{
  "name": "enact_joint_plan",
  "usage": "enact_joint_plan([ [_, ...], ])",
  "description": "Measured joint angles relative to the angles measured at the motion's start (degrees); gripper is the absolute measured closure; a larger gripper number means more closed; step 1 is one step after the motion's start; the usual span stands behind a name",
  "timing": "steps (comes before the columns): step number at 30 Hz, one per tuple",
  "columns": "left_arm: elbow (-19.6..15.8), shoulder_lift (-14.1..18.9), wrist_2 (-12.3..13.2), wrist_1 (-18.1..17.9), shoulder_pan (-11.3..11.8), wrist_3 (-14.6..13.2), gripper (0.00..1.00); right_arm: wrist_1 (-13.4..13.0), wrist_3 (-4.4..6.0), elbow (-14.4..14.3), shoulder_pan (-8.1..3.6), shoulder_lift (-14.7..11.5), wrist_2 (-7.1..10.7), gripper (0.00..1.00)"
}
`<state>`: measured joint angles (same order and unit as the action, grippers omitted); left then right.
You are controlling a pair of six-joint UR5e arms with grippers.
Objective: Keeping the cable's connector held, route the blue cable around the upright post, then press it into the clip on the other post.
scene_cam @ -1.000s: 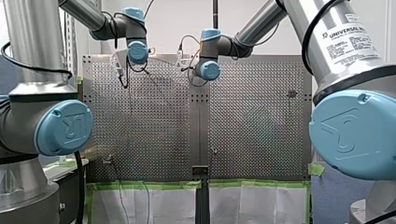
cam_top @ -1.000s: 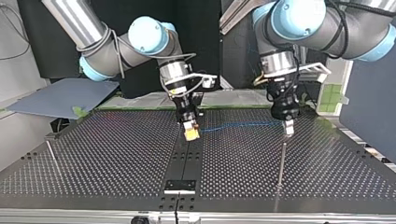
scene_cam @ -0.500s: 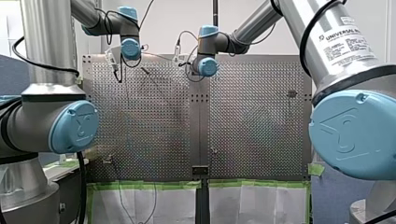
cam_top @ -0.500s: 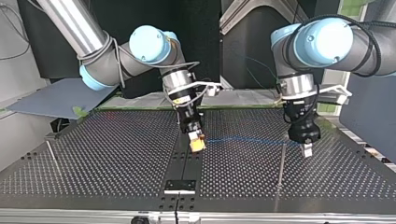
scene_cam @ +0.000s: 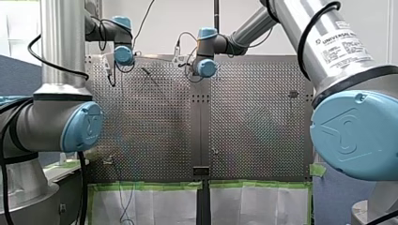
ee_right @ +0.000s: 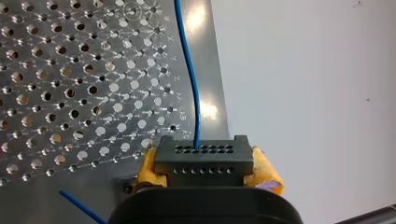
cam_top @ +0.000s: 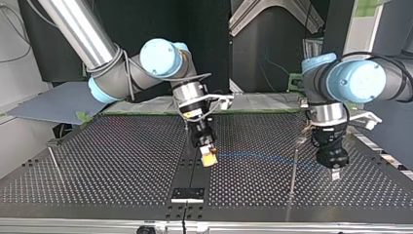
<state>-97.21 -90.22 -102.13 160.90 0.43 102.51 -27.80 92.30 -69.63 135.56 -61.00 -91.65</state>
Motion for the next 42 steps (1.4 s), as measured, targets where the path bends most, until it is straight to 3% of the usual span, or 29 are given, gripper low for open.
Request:
enact_joint_plan([
  [8,0.02,-2.21,3.49,-1.15,4.51,0.3,1.0,-0.04,0.0,0.38,-0.02,1.89,-0.02,1.0],
  [13,0.02,-2.33,5.71,-2.13,6.04,0.99,1.0,-0.15,0.0,0.4,-0.05,3.12,-0.02,1.0],
  [21,0.02,-3.43,9.33,-2.82,5.71,2.63,1.0,-0.29,0.0,0.4,-0.28,4.57,-0.17,1.0],
  [31,0.02,-8.37,10.23,-3.14,5.62,2.95,1.0,-0.25,-0.03,0.41,-0.91,5.87,-0.38,1.0],
  [42,0.02,-11.8,11.26,-4.48,4.31,4.3,1.0,0.43,-0.26,0.4,-0.82,9.8,-0.76,1.0],
])
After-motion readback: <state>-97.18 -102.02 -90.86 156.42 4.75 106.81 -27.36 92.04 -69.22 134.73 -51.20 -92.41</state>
